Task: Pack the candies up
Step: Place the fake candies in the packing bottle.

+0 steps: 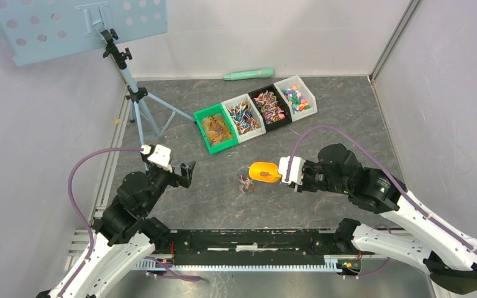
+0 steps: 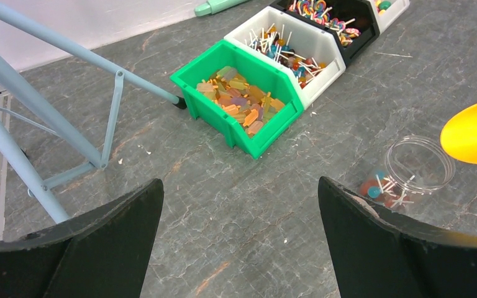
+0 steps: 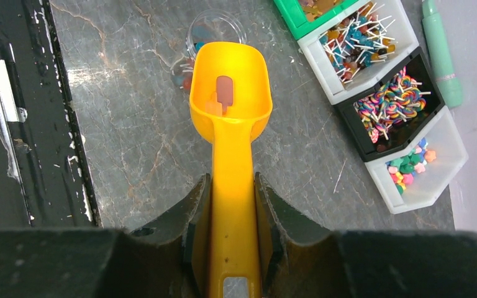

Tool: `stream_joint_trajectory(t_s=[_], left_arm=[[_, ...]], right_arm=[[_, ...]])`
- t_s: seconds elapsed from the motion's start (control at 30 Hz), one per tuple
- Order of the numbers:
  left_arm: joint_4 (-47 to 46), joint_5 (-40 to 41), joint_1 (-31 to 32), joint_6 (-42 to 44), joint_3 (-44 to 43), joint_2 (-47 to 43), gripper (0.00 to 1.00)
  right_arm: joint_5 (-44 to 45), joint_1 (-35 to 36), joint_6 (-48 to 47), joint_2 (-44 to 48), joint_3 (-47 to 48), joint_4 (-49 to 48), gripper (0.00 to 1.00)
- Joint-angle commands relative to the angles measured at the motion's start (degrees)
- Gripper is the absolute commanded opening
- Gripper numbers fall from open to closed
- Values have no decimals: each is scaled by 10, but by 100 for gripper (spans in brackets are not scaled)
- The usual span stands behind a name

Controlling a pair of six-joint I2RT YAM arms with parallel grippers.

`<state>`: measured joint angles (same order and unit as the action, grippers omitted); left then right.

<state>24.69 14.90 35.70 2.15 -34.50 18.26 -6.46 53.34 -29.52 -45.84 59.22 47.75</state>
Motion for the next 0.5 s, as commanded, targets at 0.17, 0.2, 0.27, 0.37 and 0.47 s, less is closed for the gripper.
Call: stream_joint_trajectory(t_s=[0.17, 0.2, 0.27, 0.37, 0.47], left_arm=[[0, -2, -2, 9, -4, -6, 100], [-1, -2, -3, 8, -4, -6, 100], [-1, -3, -2, 8, -3, -6, 100], [0, -4, -3, 8, -4, -7, 100], [-1, -3, -3, 8, -3, -11, 100]], right_arm=[[9, 0, 9, -22, 40, 3, 0], [10, -1, 12, -27, 43, 4, 0], [9, -1, 18, -38, 48, 5, 0], [7, -1, 23, -56, 63, 16, 0], [10, 0, 28, -72, 83, 26, 0]])
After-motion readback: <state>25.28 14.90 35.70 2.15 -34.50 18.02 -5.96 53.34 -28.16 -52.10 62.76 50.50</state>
